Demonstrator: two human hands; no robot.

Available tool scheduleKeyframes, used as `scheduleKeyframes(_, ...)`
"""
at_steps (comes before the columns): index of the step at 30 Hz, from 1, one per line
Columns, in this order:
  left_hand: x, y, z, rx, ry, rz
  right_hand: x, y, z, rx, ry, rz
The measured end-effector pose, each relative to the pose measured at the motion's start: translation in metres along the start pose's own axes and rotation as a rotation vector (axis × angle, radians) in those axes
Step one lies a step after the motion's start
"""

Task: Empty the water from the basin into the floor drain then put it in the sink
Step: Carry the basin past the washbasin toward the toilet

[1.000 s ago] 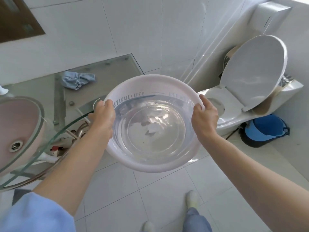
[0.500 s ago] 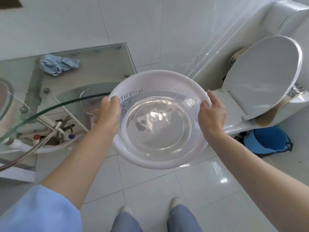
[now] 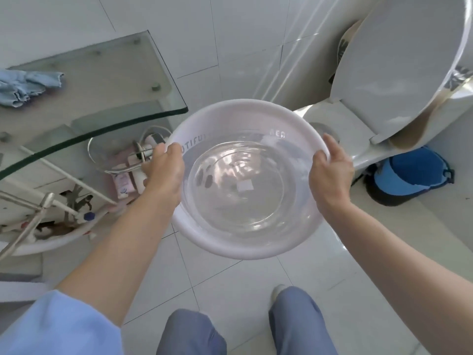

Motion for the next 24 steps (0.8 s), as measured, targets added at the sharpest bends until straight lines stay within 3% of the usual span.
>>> scheduleKeyframes(11, 0.062, 0.025, -0.095, -0.038, -0.049, -0.042, 0.016, 0.04, 0.087, 0.019, -0.027, 0.05)
scheduleKeyframes(24, 0.104, 0.102, -0.28, 0.021, -0.029, -0.003, 0.121, 0.095, 0.269, 0.002, 0.056, 0.068)
Point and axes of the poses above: each hand's wrist, its own y-axis towards the middle knuckle, its own x-axis out of the palm, z = x × y, the point moved 5 cm from there along y, towards the middle knuckle, and after that the axes turned 13 degrees about x, right-handed, at the moved point
